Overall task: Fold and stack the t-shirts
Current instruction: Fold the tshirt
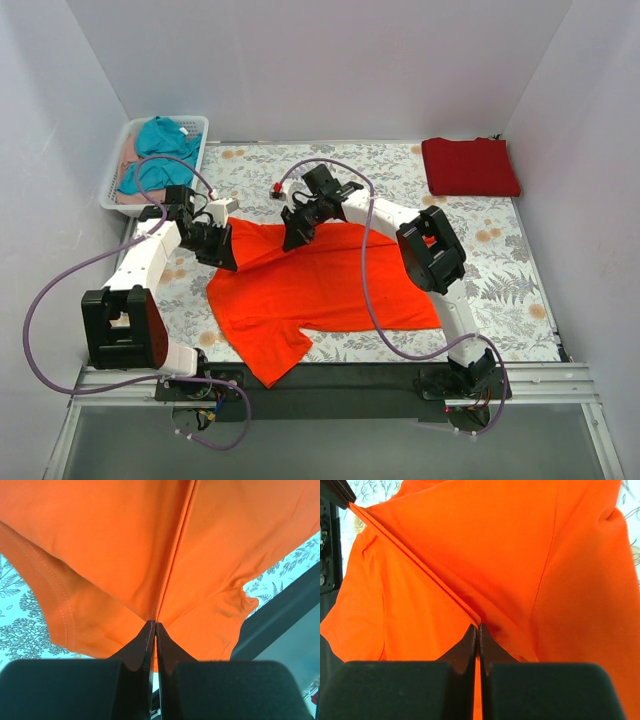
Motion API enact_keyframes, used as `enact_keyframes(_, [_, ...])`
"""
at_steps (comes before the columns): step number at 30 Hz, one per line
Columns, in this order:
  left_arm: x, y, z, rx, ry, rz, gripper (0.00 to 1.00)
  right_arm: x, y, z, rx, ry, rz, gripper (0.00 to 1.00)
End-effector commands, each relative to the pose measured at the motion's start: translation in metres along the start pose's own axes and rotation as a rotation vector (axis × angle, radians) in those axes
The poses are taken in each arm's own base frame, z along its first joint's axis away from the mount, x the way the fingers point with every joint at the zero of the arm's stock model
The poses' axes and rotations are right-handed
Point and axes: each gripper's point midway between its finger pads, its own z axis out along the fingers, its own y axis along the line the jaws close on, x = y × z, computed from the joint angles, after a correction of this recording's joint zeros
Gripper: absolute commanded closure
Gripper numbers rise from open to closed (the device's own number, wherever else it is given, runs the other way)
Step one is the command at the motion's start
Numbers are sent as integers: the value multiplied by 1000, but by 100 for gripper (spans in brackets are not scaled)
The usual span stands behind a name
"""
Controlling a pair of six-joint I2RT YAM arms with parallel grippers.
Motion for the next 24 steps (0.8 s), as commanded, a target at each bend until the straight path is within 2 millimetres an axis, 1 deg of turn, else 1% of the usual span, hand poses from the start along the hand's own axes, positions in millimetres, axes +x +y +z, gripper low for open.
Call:
enact_keyframes(1, [14,-16,-8,24,18,13,100,-18,13,-20,11,-32,-56,99])
enact_keyframes(4, [16,-17,-7,28,20,3,100,-16,16,-23,10,-30,-63,99])
enact_keyframes(5, [17,-25,-4,43,34,27,100,-15,17,-24,9,-26,-63,99])
enact_keyframes(13, [17,-37,-1,65,53,49,100,-6,22,-28,7,-12,-69,99])
enact_keyframes(24, [20,-46,6,75,84,72,100,6,24,-28,1,15,-67,99])
